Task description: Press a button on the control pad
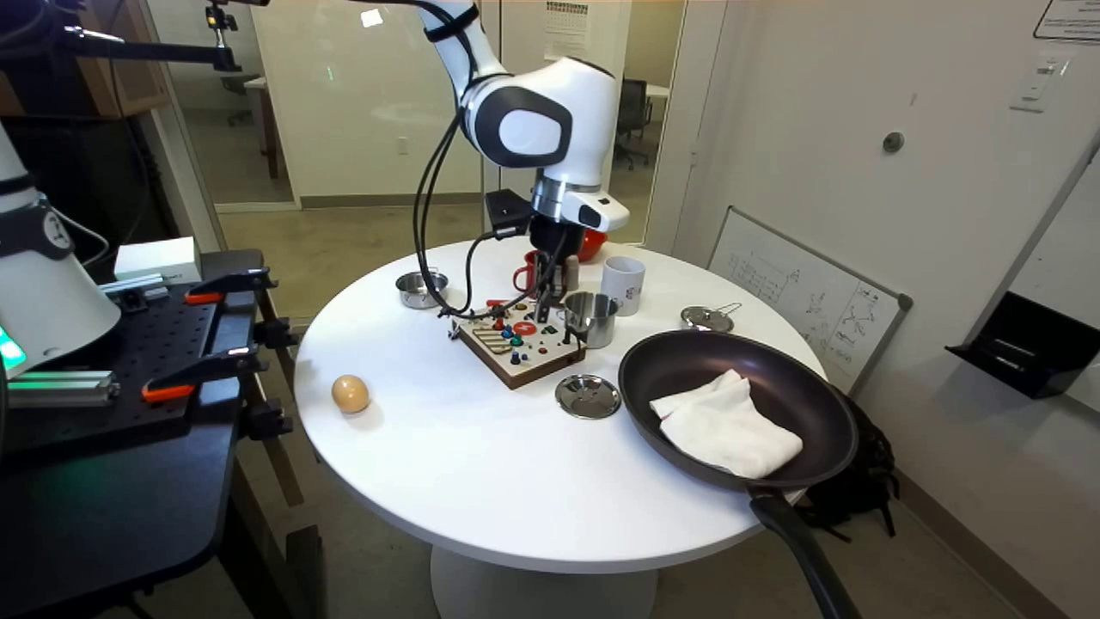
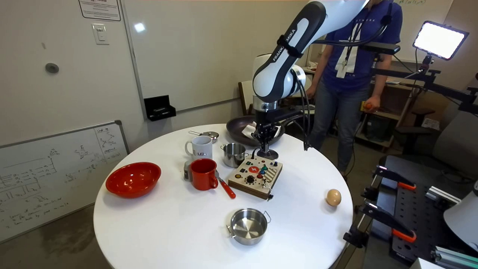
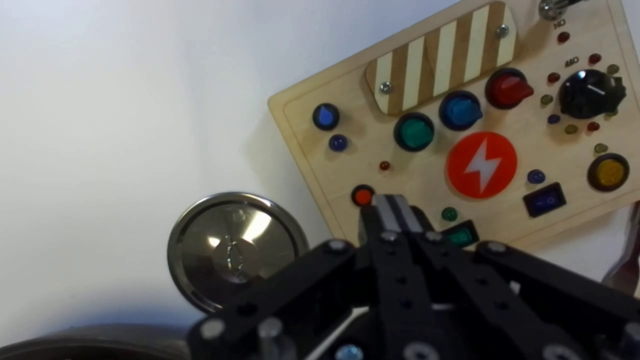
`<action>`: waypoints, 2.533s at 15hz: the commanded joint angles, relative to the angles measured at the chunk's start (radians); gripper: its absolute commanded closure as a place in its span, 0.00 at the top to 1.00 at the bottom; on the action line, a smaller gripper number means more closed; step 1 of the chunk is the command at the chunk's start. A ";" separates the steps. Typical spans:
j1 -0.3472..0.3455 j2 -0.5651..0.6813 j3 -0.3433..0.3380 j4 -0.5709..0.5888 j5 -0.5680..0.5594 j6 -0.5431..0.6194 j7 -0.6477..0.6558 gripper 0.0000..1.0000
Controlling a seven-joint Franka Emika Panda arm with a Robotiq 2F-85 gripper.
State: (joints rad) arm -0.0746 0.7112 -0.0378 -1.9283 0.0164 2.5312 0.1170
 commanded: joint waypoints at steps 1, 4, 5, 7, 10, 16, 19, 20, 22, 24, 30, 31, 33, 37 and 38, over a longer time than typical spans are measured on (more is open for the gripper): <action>-0.010 0.044 0.011 0.064 0.030 -0.042 -0.030 0.01; -0.010 0.063 0.012 0.088 0.030 -0.055 -0.030 0.01; -0.010 0.069 0.013 0.096 0.031 -0.061 -0.030 0.01; -0.008 0.084 0.008 0.115 0.031 -0.076 -0.022 0.01; -0.012 0.099 0.007 0.134 0.032 -0.095 -0.021 0.01; -0.022 0.126 0.009 0.167 0.037 -0.117 -0.023 0.01; -0.024 0.137 0.010 0.177 0.042 -0.120 -0.025 0.01; -0.024 0.140 0.011 0.180 0.044 -0.121 -0.024 0.01; -0.024 0.146 0.011 0.184 0.045 -0.124 -0.024 0.01; -0.024 0.154 0.011 0.191 0.046 -0.128 -0.025 0.01; -0.025 0.170 0.011 0.206 0.048 -0.137 -0.024 0.01; -0.025 0.173 0.011 0.209 0.048 -0.138 -0.024 0.01; -0.025 0.179 0.010 0.214 0.048 -0.141 -0.023 0.01; -0.026 0.187 0.011 0.221 0.049 -0.149 -0.024 0.01; -0.026 0.189 0.011 0.223 0.049 -0.152 -0.024 0.01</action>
State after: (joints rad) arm -0.0929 0.8751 -0.0342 -1.7468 0.0374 2.4124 0.1159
